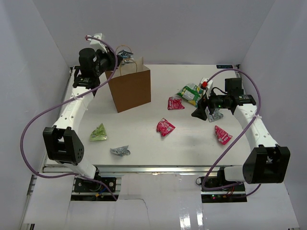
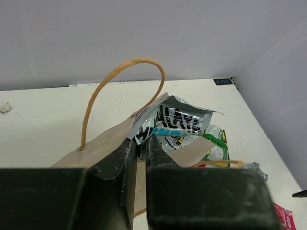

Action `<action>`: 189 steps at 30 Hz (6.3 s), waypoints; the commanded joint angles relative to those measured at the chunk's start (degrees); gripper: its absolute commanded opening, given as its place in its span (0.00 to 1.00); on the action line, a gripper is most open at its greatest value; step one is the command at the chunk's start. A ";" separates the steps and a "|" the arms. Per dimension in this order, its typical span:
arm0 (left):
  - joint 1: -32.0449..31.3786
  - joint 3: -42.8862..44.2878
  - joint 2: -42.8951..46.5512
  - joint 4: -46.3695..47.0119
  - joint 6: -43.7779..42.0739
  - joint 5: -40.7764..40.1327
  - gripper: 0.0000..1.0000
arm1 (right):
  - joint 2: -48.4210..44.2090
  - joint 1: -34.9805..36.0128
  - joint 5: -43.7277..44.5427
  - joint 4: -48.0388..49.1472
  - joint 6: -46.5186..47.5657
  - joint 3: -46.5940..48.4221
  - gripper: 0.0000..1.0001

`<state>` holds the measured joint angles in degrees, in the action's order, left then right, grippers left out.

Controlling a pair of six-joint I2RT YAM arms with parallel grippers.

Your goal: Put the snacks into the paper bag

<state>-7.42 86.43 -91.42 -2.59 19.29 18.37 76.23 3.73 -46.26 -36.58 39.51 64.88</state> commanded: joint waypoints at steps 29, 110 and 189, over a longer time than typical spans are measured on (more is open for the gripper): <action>-0.67 -33.86 50.70 -24.29 11.73 -23.11 0.91 | 25.20 37.31 44.15 17.77 -40.63 5.35 0.95; -0.75 -52.24 64.00 -29.84 30.11 -18.72 0.92 | 41.55 28.79 26.22 50.90 -102.00 49.82 0.08; 17.62 -38.88 2.47 -29.76 48.04 -23.12 0.34 | 5.78 5.94 -5.32 19.01 -19.48 -0.63 0.90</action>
<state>10.07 48.80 -88.64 -35.88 70.04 -5.02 84.03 9.76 -47.64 -16.51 17.41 64.66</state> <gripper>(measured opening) 0.394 0.901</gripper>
